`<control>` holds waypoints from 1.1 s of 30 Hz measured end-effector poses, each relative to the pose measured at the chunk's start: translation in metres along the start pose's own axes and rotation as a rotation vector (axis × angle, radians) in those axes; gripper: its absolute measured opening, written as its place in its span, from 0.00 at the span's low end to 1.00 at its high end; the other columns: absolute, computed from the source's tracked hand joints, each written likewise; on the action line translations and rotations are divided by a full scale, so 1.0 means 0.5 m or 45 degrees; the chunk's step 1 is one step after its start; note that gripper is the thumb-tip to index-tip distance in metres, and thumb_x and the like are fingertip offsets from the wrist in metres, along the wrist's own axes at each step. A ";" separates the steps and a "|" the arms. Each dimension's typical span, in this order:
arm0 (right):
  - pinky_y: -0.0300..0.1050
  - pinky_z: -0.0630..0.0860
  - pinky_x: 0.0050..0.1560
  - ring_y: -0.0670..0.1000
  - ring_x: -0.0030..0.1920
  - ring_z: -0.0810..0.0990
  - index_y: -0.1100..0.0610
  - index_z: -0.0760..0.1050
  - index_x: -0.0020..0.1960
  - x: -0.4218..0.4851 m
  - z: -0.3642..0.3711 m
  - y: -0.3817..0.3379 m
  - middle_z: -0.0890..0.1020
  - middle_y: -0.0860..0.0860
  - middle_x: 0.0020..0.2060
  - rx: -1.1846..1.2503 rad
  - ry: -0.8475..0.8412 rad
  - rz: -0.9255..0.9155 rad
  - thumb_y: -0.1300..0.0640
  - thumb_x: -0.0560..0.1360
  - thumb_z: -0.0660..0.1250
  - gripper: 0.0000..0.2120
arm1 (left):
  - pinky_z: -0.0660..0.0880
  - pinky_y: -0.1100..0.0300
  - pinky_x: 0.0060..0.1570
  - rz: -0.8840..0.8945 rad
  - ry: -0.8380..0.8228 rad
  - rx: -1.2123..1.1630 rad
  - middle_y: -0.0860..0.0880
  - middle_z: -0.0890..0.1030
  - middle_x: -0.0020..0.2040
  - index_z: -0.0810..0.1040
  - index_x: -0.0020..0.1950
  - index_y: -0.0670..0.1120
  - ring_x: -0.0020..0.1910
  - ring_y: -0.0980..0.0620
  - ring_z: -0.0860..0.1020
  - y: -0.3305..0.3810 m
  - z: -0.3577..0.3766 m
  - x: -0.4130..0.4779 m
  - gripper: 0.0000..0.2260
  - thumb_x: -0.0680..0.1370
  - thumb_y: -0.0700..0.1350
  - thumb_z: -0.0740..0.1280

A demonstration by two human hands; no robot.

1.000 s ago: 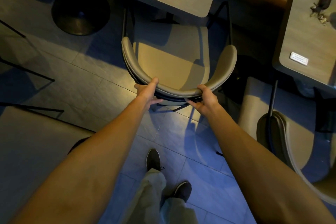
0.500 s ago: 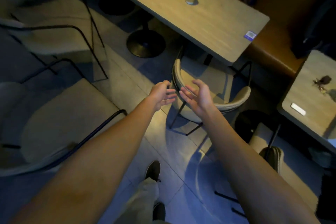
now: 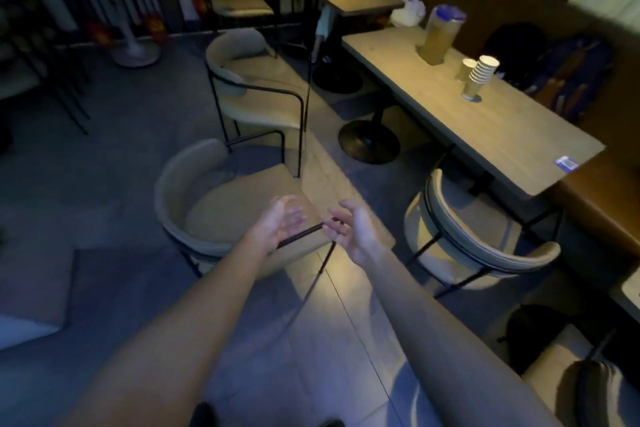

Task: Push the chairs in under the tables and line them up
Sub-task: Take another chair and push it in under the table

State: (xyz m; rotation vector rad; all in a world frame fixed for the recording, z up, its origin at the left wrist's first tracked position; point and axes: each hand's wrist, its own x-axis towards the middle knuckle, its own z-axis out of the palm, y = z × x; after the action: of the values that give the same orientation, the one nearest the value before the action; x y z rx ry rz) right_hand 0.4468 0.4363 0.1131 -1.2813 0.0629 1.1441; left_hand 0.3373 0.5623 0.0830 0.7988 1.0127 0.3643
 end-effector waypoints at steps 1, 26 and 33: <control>0.50 0.78 0.54 0.55 0.47 0.79 0.56 0.73 0.57 0.003 0.040 0.027 0.77 0.58 0.58 -0.032 -0.024 0.010 0.56 0.82 0.62 0.05 | 0.79 0.55 0.43 0.007 0.043 -0.011 0.46 0.80 0.49 0.70 0.67 0.47 0.43 0.48 0.80 0.006 -0.055 -0.006 0.13 0.84 0.47 0.57; 0.64 0.77 0.61 0.58 0.47 0.75 0.58 0.66 0.64 0.285 0.633 0.357 0.72 0.59 0.60 -0.328 0.100 0.375 0.49 0.83 0.61 0.16 | 0.77 0.59 0.36 -0.029 0.530 0.167 0.47 0.79 0.38 0.78 0.43 0.51 0.34 0.52 0.77 0.205 -0.752 0.189 0.12 0.76 0.33 0.70; 0.60 0.79 0.58 0.55 0.46 0.76 0.59 0.66 0.72 0.352 0.641 0.421 0.73 0.59 0.63 -0.215 0.358 0.477 0.45 0.82 0.62 0.24 | 0.77 0.58 0.39 -0.126 0.449 0.361 0.42 0.82 0.52 0.77 0.47 0.51 0.41 0.51 0.78 0.222 -0.779 0.304 0.11 0.74 0.35 0.73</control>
State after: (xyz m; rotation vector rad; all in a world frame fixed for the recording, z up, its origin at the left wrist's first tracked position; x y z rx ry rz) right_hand 0.2173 0.7612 -0.0273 -1.6206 0.4380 1.2970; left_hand 0.0878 0.8941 -0.0390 0.9545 1.4512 0.2842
